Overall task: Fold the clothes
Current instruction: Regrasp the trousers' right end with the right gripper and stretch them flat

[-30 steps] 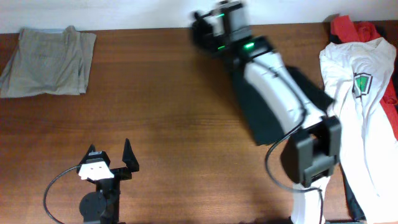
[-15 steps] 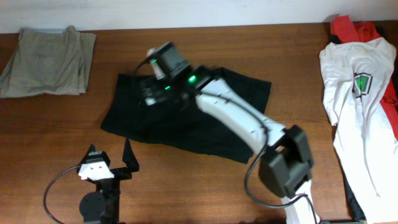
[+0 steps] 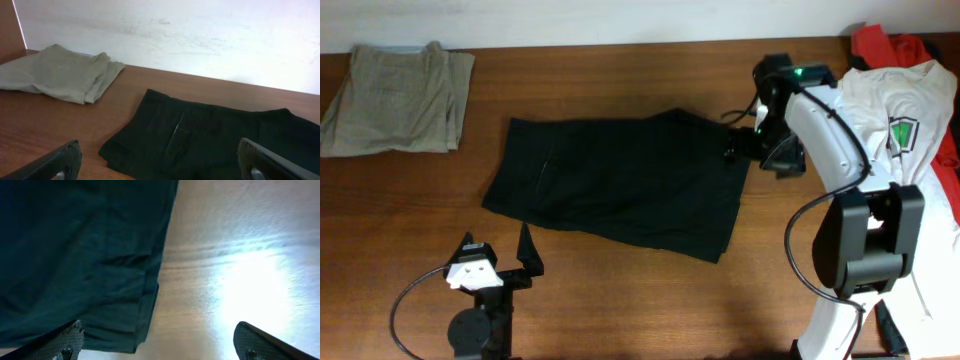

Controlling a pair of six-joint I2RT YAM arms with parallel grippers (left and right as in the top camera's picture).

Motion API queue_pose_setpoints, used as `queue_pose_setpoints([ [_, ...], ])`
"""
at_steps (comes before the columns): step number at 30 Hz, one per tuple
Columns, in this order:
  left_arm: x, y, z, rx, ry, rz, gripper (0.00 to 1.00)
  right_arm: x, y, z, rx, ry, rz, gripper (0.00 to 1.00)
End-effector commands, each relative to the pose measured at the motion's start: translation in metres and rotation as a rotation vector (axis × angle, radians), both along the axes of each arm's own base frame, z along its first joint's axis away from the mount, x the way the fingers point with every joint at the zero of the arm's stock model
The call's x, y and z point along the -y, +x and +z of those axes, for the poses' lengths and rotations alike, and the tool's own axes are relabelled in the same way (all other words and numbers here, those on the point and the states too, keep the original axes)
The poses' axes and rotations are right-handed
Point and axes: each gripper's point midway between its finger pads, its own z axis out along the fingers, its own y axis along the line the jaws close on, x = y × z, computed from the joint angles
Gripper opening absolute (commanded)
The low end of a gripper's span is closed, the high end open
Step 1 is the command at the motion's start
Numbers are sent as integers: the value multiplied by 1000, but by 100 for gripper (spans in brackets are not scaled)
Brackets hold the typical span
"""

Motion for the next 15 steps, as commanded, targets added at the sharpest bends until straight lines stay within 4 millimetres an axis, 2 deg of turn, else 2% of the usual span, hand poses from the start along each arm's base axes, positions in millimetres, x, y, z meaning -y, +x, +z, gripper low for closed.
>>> queue_pose_setpoints([
  [1, 2, 0, -2, -3, 19, -14, 99, -2, -18, -26, -53, 1, -73, 99],
  [5, 2, 0, -2, -3, 19, -14, 99, -25, -30, -56, -78, 136, -91, 100],
  [9, 2, 0, -2, -3, 19, -14, 99, -41, -43, -78, -92, 217, -89, 95],
  [11, 2, 0, -2, -3, 19, -14, 99, -48, -47, -84, -100, 214, -111, 89],
  [14, 2, 0, -2, -3, 19, -14, 99, -64, -42, -86, -71, 211, -114, 73],
  [15, 2, 0, -2, -3, 19, -14, 99, -70, -41, -87, -57, 206, -94, 72],
])
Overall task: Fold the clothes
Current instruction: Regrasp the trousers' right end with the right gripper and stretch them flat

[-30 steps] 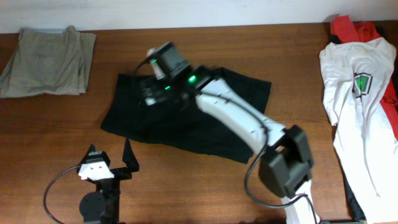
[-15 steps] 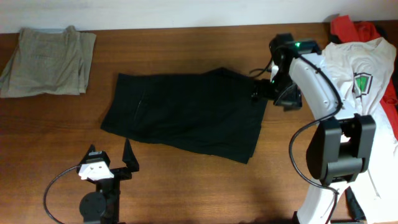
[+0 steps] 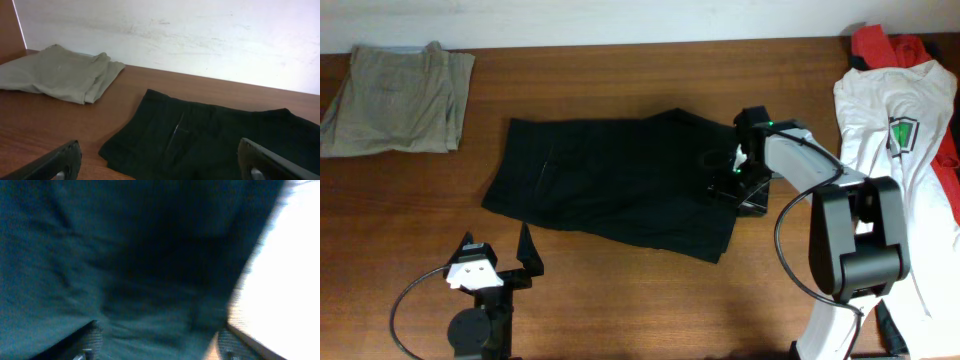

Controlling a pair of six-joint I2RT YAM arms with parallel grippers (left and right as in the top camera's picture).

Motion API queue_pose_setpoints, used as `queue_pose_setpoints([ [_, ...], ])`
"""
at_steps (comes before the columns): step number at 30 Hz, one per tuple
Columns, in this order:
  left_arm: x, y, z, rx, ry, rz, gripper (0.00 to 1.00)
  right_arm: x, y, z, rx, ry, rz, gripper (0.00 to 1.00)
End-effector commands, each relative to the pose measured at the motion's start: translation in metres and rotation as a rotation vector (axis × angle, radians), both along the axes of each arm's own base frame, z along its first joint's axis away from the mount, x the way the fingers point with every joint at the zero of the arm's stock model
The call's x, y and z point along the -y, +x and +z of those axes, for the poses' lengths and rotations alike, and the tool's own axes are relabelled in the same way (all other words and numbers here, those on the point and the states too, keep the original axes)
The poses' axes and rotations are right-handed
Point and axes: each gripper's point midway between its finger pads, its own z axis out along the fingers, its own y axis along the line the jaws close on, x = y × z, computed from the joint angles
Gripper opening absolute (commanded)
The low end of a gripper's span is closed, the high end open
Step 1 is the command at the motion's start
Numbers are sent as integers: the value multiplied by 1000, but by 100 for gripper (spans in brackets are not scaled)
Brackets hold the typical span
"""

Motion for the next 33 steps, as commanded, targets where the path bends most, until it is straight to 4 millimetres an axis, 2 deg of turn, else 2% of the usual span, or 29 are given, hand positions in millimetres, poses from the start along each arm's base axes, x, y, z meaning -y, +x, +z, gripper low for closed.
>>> queue_pose_setpoints([
  [1, 2, 0, -2, -3, 19, -14, 99, -29, -5, -7, 9, 13, 31, 70],
  [2, 2, 0, -2, -3, 19, -14, 99, -29, -6, -9, 17, -24, 49, 53],
  [5, 2, 0, -2, -3, 19, -14, 99, -24, -6, -11, 24, -72, 62, 20],
  [7, 2, 0, -2, -3, 19, -14, 99, -16, -5, -12, 27, -103, 56, 4],
  [12, 2, 0, -2, -3, 19, -14, 99, 23, 10, -14, 61, -197, -4, 4],
  [18, 2, 0, -2, -3, 19, -14, 99, 81, 59, -10, 251, -352, -3, 4],
  [21, 2, 0, -2, -3, 19, -14, 99, 92, 84, 4, 326, -355, -30, 4],
  [22, 2, 0, -2, -3, 19, -14, 99, 91, 88, 9, 339, -355, -32, 9],
  [23, 2, 0, -2, -3, 19, -14, 99, 90, 95, 17, 362, -352, -35, 20],
  [24, 2, 0, -2, -3, 19, -14, 99, 89, 99, 25, 376, -351, -36, 55],
  [25, 2, 0, -2, -3, 19, -14, 99, 88, 101, 33, 380, -344, -45, 86],
  [28, 2, 0, -2, -3, 19, -14, 99, 89, 99, 54, 373, -340, -100, 91],
  [33, 2, 0, -2, -3, 19, -14, 99, 92, 87, 111, 441, -332, -217, 93],
])
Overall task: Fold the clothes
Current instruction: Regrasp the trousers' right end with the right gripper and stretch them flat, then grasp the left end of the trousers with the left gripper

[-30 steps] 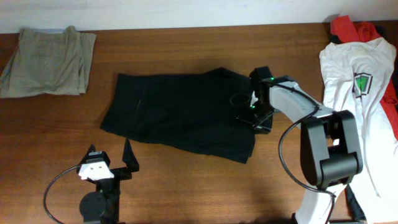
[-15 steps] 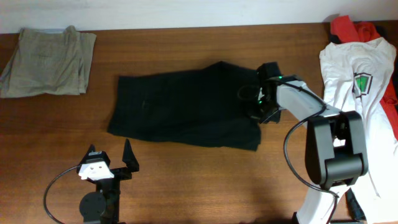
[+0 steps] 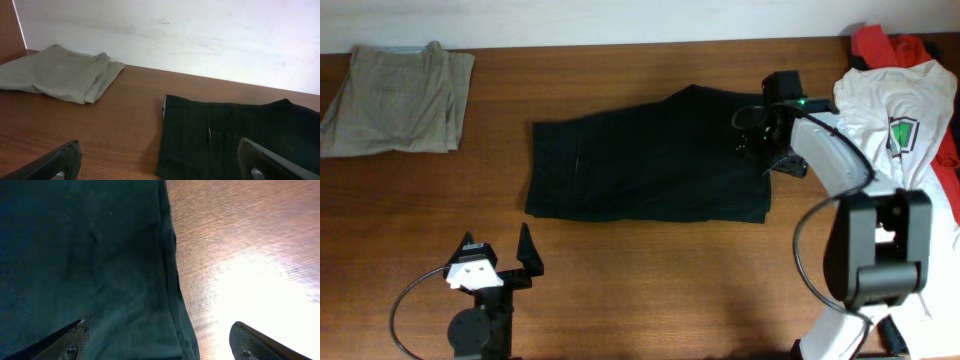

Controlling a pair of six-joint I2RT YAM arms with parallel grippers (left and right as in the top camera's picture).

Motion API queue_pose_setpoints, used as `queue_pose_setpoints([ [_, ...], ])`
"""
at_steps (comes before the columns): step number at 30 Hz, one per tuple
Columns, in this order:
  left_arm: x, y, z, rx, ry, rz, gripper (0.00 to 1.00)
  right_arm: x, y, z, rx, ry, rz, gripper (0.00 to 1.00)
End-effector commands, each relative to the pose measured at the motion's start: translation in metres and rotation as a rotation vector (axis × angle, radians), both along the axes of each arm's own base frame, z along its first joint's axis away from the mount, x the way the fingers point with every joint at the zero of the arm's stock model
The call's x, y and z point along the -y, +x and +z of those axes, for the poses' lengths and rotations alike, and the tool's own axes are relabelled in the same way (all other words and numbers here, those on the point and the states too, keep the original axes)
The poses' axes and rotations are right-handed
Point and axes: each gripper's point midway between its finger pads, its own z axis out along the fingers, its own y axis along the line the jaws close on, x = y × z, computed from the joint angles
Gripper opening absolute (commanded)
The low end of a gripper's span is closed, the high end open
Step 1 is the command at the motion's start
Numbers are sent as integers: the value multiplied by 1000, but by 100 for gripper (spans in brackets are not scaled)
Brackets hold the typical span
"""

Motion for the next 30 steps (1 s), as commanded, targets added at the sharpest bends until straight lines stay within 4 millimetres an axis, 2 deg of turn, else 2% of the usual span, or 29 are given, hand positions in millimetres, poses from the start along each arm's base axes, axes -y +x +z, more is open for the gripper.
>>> queue_pose_setpoints([
  [1, 2, 0, -2, -3, 19, -14, 99, 7, 3, 67, 155, 5, -98, 93],
  [3, 2, 0, -2, -3, 19, -14, 99, 9, -12, 97, 194, 8, -114, 94],
  [6, 2, 0, -2, -3, 19, -14, 99, 12, -37, 122, 202, -3, -118, 100],
  [8, 2, 0, -2, -3, 19, -14, 99, 13, -53, 134, 206, -3, -123, 99],
  [11, 2, 0, -2, -3, 19, -14, 99, 13, -72, 141, 185, 3, -144, 99],
  [14, 2, 0, -2, -3, 19, -14, 99, 14, -78, 134, 161, 5, -161, 99],
  [19, 4, 0, -2, -3, 18, -21, 99, 13, -69, 118, 177, 6, -161, 99],
  [21, 5, 0, 0, 4, 15, -27, 99, 13, -52, 119, 229, 10, -162, 99],
  [23, 14, 1, 1, 8, 10, -83, 99, 15, -31, 124, 308, 3, -169, 99],
  [24, 26, 1, 8, 36, 8, -153, 99, 15, -24, 126, 332, 7, -169, 99],
  [26, 47, -3, 34, 143, 20, -275, 99, 14, -18, 128, 357, 14, -168, 99],
  [28, 51, -7, 61, 249, 23, -299, 99, 14, -18, 128, 358, 14, -168, 99],
  [30, 51, -10, 80, 284, 27, -298, 99, 14, -18, 128, 358, 14, -168, 99],
])
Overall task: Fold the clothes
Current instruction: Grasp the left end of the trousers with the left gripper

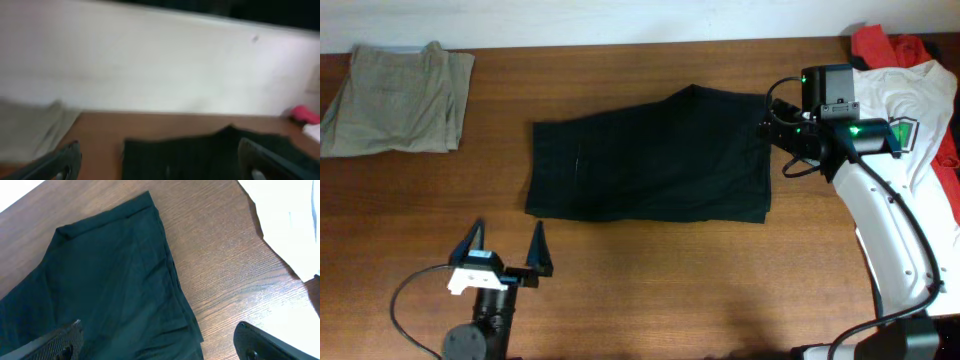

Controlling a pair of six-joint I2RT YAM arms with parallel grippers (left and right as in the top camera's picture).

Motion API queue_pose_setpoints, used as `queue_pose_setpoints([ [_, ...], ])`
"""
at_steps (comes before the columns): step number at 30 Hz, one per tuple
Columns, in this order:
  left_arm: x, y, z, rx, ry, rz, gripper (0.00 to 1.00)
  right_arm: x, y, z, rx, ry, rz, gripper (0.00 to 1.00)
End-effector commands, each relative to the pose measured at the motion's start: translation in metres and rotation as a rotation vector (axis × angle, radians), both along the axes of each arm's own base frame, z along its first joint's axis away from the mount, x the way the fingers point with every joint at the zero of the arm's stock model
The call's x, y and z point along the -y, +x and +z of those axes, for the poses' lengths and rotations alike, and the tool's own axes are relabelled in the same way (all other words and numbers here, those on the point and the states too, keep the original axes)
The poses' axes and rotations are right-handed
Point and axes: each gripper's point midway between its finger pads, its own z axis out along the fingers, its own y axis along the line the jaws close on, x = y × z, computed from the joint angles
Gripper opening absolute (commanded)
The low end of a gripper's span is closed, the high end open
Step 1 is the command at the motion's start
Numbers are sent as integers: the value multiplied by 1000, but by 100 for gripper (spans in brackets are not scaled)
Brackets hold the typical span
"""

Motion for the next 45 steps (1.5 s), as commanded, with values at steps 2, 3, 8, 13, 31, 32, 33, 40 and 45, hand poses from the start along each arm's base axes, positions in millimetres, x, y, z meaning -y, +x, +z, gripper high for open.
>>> queue_pose_setpoints([
  [2, 12, -4, 39, 35, 9, -70, 99, 5, 0, -2, -3, -17, -23, 99],
  [3, 12, -2, 47, 25, 8, -70, 99, 5, 0, -2, -3, -17, -23, 99],
  [8, 19, 46, 80, -247, 128, -121, 99, 5, 0, -2, -3, -17, -23, 99],
  [13, 42, 110, 68, -570, 132, -322, 99, 5, 0, -2, -3, -17, -23, 99],
  [31, -9, 195, -162, -1408, -204, -291, 99, 5, 0, -2, -3, -17, -23, 99],
  [32, -8, 194, -165, -1411, -231, -316, 99, 5, 0, -2, -3, -17, -23, 99],
  [33, -4, 194, -168, -1410, -260, -362, 99, 5, 0, -2, -3, -17, -23, 99],
  [40, 15, 176, -211, -1529, -357, -463, 99, 5, 0, -2, -3, -17, -23, 99],
  [45, 23, 161, -219, -1603, -339, -471, 99, 5, 0, -2, -3, -17, -23, 99],
])
